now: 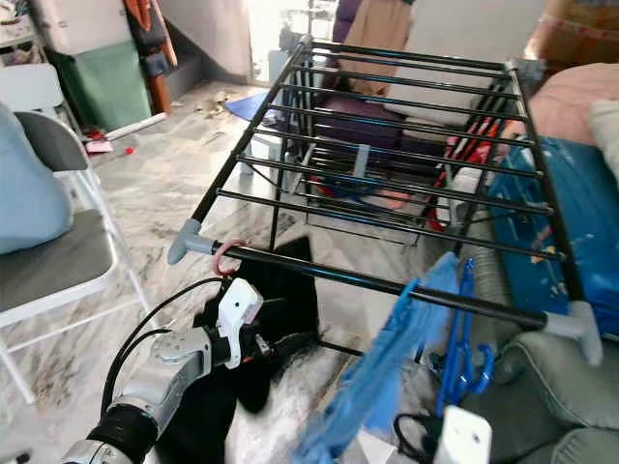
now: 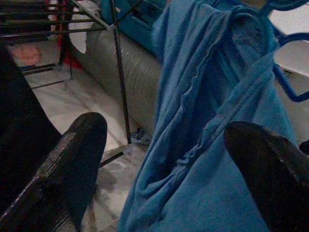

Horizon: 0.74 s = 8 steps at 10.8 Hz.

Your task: Hang hanger

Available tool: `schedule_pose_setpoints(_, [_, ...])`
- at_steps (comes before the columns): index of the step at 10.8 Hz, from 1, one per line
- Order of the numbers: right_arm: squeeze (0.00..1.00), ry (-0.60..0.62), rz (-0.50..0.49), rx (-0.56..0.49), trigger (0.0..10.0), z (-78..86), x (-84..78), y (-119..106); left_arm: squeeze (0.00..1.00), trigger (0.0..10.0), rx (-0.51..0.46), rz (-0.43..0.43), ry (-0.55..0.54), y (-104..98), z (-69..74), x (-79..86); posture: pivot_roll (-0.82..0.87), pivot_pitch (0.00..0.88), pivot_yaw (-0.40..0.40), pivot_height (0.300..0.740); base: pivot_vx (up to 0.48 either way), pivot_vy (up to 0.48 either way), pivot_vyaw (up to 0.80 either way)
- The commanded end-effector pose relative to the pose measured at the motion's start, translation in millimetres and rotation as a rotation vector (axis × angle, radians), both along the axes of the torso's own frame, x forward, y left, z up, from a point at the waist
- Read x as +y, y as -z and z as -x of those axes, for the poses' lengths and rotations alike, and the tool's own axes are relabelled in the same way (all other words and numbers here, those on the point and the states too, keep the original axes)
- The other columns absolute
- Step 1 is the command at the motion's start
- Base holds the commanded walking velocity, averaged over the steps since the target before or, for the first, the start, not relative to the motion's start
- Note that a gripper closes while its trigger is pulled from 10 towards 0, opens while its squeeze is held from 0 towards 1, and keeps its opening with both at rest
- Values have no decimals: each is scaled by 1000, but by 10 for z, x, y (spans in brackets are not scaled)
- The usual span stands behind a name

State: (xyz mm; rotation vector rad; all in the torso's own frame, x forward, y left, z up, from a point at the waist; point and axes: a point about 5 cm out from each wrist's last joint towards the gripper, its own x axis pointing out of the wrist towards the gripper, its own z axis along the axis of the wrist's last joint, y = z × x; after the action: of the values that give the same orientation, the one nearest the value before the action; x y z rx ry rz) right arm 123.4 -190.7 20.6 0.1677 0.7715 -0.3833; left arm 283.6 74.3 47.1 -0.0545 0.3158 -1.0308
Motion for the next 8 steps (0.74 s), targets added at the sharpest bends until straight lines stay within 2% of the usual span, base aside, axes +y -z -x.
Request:
schedule_pose_setpoints(1, [0,8,34,-83,10000,-83,-37,-136,0,10000,-10,-5,19,-45,-41,-26,-11,0,-39,740,0,0,0])
schedule_pose_setpoints(4, [0,22,23,-145,10000,-334,-147,-291,0,10000,-13,3,16,-67,-69,-44,-1,0,-45,740,0,0,0])
schedule_pose_setpoints(6, [0,50,-53,-176,10000,-551,-222,-373,0,10000,-12,-5,7,-49,-63,-29,9,0,-52,740,0,0,0])
schedule_pose_setpoints(8, [0,69,-151,-145,10000,-716,-314,-369,0,10000,-15,-11,6,-48,-70,-31,15,0,-54,740,0,0,0])
